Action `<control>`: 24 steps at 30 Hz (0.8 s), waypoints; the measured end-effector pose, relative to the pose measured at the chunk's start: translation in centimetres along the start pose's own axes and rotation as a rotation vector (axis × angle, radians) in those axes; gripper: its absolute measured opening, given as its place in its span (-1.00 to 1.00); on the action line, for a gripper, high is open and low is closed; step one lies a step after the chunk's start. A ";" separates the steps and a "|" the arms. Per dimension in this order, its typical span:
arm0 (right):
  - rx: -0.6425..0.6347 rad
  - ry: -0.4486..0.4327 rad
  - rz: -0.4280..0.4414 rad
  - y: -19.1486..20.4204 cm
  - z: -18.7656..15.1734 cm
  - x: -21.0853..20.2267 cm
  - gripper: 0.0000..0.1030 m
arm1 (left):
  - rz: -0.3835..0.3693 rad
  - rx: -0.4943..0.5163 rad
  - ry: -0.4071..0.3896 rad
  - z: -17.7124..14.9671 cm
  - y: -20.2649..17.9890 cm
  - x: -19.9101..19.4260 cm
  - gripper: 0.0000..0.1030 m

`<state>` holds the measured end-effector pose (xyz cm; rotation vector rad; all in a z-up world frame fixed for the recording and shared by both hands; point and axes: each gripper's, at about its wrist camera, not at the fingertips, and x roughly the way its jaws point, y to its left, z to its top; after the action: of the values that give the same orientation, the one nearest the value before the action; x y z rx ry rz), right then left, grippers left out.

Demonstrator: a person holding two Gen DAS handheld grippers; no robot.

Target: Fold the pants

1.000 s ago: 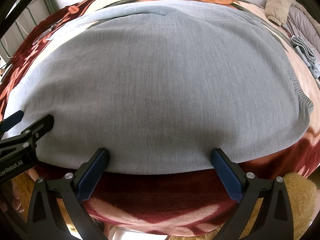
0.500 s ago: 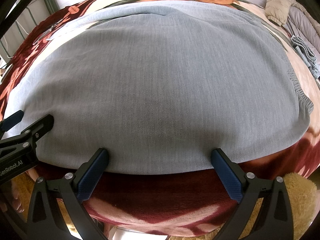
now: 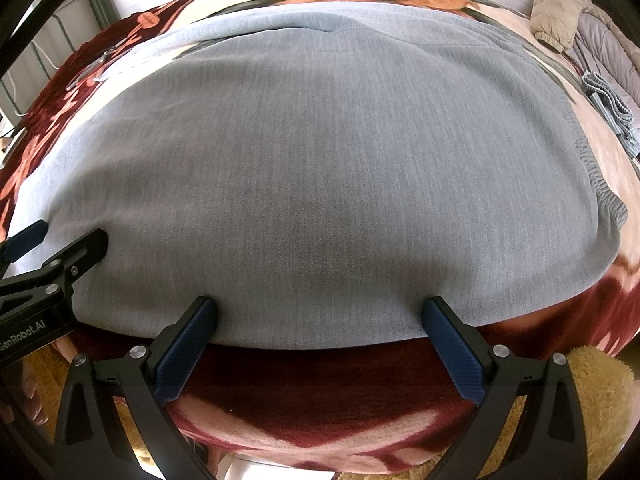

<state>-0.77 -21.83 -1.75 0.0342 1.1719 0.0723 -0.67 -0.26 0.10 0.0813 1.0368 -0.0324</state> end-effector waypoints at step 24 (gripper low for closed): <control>0.082 -0.067 -0.048 -10.1 5.2 -4.3 0.96 | 0.014 0.013 0.013 3.4 2.5 -1.7 1.00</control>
<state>2.74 -32.20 3.61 0.0804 1.1072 -0.0195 1.52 1.92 3.41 0.1006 1.0489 -0.0259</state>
